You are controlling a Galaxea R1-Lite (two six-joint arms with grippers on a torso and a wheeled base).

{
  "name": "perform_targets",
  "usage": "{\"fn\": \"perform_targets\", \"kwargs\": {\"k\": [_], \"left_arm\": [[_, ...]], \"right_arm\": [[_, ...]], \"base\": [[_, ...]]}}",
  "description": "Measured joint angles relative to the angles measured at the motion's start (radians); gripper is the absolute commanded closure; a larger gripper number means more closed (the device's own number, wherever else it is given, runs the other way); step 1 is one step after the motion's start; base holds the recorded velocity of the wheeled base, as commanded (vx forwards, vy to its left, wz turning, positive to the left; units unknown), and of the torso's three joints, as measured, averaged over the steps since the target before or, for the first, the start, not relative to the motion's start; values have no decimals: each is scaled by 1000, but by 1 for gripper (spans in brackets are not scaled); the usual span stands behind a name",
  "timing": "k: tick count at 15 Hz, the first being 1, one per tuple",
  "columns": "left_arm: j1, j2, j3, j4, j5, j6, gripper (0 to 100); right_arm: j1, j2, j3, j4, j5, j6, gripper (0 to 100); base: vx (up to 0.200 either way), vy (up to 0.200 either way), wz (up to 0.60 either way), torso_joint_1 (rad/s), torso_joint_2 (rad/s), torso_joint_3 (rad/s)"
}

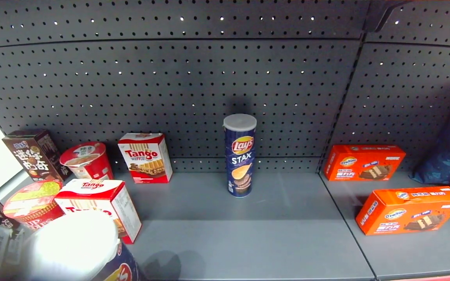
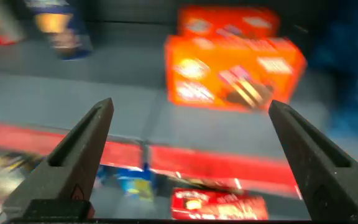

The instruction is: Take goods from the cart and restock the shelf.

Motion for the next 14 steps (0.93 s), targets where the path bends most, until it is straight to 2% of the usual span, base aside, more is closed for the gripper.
{"fn": "perform_targets", "kwargs": {"k": [4, 7, 10, 14], "left_arm": [[-8, 32, 7, 1, -1, -1, 100], [-3, 69, 2, -8, -2, -4, 100], [1, 92, -8, -13, -6, -4, 100], [0, 102, -5, -14, -57, -2, 100]], "right_arm": [[159, 358, -266, -15, 55, -61, 0], [267, 651, -422, -85, 86, -124, 0], [333, 877, -490, -217, 167, -150, 0], [360, 1043, -506, -304, 247, -157, 0]], "base": [[0, 0, 0, 0, 0, 0], [0, 0, 0, 0, 0, 0], [0, 0, 0, 0, 0, 0], [0, 0, 0, 0, 0, 0]]}}
